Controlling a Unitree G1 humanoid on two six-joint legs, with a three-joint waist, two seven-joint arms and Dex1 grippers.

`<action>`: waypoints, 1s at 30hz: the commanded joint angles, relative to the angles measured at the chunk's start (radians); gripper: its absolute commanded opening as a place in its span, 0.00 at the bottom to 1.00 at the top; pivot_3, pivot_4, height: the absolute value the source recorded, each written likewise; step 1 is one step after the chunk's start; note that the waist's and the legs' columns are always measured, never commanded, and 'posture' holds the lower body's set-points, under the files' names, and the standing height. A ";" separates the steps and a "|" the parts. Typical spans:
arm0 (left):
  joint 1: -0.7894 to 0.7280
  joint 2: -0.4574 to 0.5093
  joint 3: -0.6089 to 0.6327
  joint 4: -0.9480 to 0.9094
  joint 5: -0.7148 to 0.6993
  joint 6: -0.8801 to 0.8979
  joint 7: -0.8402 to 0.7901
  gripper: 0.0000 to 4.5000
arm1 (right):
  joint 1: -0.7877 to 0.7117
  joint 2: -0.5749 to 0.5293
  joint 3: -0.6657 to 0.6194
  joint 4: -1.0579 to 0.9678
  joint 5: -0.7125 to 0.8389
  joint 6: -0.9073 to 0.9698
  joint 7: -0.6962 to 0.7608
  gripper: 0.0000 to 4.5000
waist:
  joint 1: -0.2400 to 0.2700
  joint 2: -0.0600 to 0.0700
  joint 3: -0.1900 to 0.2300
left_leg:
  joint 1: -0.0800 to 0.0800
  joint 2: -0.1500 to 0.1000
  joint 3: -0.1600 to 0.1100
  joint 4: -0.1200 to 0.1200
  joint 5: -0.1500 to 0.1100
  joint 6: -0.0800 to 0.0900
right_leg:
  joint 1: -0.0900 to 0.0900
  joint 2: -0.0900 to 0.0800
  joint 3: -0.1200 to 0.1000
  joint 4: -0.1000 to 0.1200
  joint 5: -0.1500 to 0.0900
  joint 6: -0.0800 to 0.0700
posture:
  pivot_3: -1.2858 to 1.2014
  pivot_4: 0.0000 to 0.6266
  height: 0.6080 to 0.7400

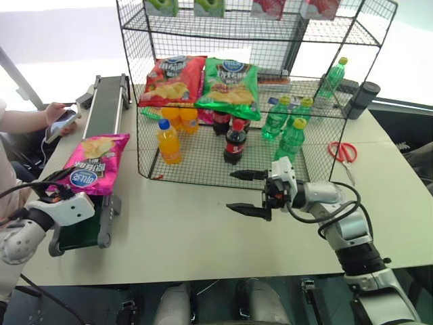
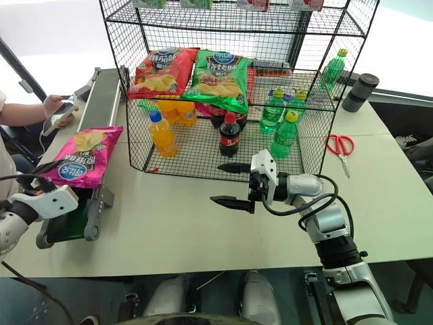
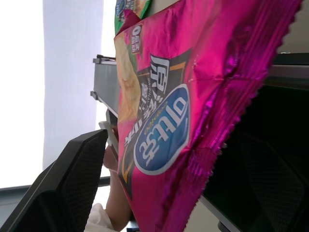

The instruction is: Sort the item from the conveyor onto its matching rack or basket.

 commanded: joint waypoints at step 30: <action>0.053 0.023 0.280 -0.349 -1.107 0.389 -0.601 0.03 | -0.014 -0.027 -0.033 -0.010 -0.034 -0.071 -0.037 1.00 | -0.006 0.001 0.000 | 0.000 0.001 0.000 0.000 0.002 -0.003 | 0.000 0.000 0.000 0.000 0.000 0.000 | 0.52 0.24 1.00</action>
